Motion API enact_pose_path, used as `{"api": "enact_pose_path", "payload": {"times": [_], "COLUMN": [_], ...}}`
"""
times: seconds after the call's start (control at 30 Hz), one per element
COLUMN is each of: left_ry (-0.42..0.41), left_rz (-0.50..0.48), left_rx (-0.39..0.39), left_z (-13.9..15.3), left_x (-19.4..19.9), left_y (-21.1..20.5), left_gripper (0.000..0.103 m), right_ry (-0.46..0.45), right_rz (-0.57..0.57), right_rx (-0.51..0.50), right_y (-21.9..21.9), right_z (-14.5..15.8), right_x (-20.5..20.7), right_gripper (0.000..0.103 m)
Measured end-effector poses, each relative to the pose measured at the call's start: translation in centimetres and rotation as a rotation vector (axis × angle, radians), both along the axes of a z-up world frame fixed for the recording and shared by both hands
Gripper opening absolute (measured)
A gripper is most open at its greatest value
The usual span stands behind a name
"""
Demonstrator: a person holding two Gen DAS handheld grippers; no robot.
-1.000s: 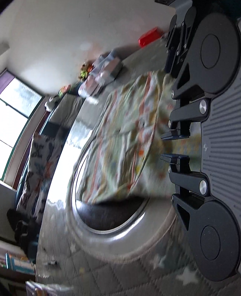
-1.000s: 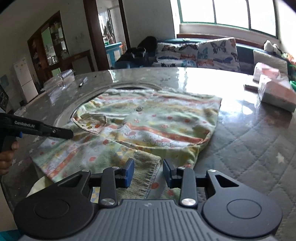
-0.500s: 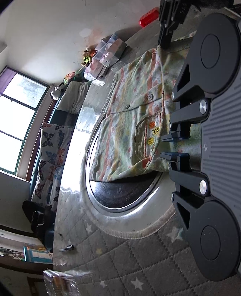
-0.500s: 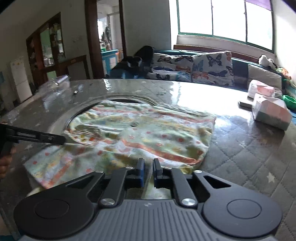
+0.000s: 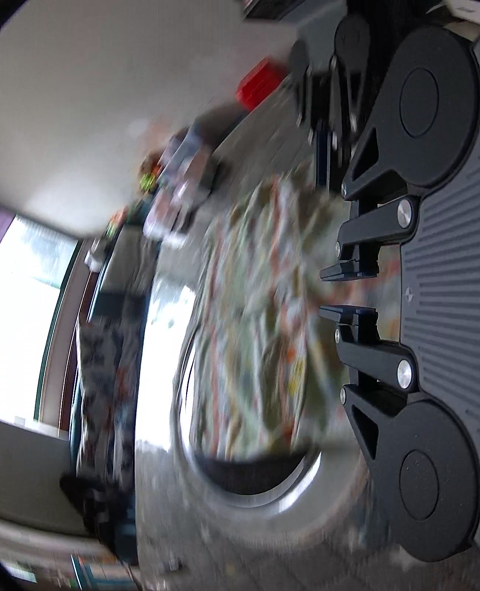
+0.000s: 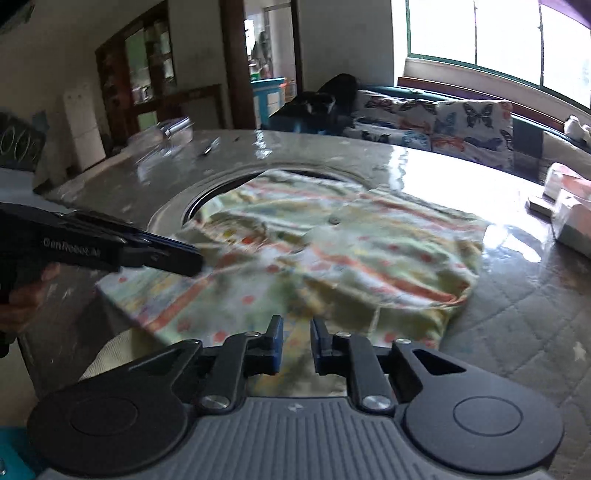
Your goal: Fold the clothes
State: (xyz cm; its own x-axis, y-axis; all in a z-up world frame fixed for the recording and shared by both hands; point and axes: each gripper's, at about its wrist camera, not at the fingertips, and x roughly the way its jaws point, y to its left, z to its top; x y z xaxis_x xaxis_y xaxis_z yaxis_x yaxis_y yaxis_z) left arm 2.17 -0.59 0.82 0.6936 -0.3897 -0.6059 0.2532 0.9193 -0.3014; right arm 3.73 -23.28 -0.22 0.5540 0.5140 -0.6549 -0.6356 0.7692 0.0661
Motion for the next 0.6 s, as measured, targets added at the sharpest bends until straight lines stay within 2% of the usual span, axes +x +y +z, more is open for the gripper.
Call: {"api": "enact_pose_path", "payload": {"times": [0.1,0.27,0.43,0.5,0.6], "left_ry": [0.014,0.024,0.021,0.017,-0.01], "left_rz": [-0.069,-0.097,-0.093,-0.081,-0.09], "left_rx": [0.023,0.069,0.087,0.104,0.142], "left_z": [-0.7,-1.6,-1.3,-0.9,-0.2], "left_x": [0.0,-0.9,-2.0,-2.7,-4.2], "left_y": [-1.9,-2.6,-1.7,-1.0,0.2], "left_gripper": [0.015,0.019,0.031,0.033,0.042], "right_ry": [0.012,0.007,0.001,-0.003,-0.015], "right_rz": [0.009,0.01,0.009,0.013,0.024], "right_rx": [-0.018,-0.046,-0.053,-0.056,-0.061], "right_y": [0.0,-0.9,-1.7,-1.9,-2.1], "right_z": [-0.4,-0.7,-0.7,-0.4,0.2], "right_x": [-0.5,-2.1,-3.1,-3.4,-3.9], "right_gripper": [0.019,0.023,0.023,0.024,0.025]}}
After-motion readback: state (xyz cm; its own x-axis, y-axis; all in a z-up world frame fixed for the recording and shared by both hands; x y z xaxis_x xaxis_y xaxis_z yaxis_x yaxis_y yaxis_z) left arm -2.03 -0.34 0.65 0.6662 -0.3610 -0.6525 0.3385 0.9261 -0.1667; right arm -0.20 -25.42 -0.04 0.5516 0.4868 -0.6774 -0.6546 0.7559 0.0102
